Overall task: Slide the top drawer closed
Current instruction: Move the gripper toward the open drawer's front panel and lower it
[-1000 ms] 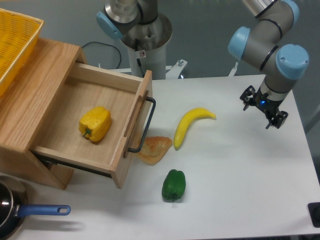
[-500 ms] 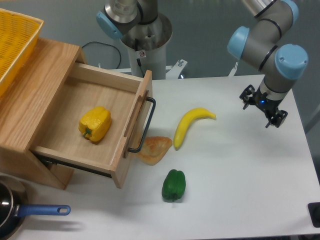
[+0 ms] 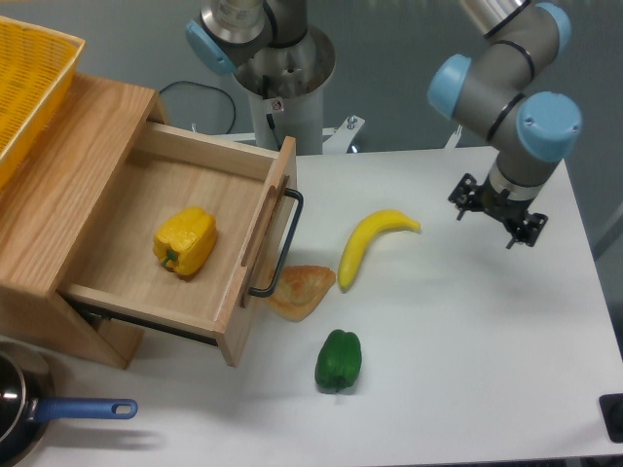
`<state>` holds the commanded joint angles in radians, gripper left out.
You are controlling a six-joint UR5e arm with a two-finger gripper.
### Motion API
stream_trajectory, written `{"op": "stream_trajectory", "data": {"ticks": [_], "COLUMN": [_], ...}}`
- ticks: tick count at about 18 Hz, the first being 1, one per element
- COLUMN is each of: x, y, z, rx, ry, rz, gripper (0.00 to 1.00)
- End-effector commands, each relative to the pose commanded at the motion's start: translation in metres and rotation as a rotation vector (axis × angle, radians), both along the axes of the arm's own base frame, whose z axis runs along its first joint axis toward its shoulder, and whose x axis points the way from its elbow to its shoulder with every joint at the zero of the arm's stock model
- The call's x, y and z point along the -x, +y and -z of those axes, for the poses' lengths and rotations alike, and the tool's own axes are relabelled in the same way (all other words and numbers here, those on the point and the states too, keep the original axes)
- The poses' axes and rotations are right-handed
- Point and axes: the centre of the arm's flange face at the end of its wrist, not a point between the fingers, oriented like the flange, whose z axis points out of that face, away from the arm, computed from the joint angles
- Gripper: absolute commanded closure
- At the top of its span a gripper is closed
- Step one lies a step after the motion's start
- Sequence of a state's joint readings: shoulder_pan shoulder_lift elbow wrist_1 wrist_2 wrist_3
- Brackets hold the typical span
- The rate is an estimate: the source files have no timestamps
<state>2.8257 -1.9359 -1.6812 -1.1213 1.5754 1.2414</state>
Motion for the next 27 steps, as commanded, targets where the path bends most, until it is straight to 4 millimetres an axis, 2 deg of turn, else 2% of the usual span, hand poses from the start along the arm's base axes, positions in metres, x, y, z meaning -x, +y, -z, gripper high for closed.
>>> {"op": "stream_trajectory", "data": {"ticks": [6, 10, 14, 18, 21, 24, 26, 27], "x": [-0.006, -0.019, -0.037, -0.055, -0.074, -0.087, -0.096, -0.1], "y": [0.015, 0.051, 0.088, 0.111, 0.122, 0.128, 0.129, 0.131], "z": [-0.018, -0.048, -0.065, -0.088, -0.101, -0.105, -0.112, -0.112], "rx": [-0.009, -0.065, -0.093, -0.165, -0.175, -0.167, -0.164, -0.162], "ry": [0.028, 0.065, 0.087, 0.08, 0.07, 0.053, 0.045, 0.036], "rz": [-0.006, -0.073, -0.106, -0.138, -0.116, -0.118, -0.119, -0.116], "gripper": [0.0, 0.0, 0.03, 0.2, 0.46, 0.7, 0.83, 0.85]}}
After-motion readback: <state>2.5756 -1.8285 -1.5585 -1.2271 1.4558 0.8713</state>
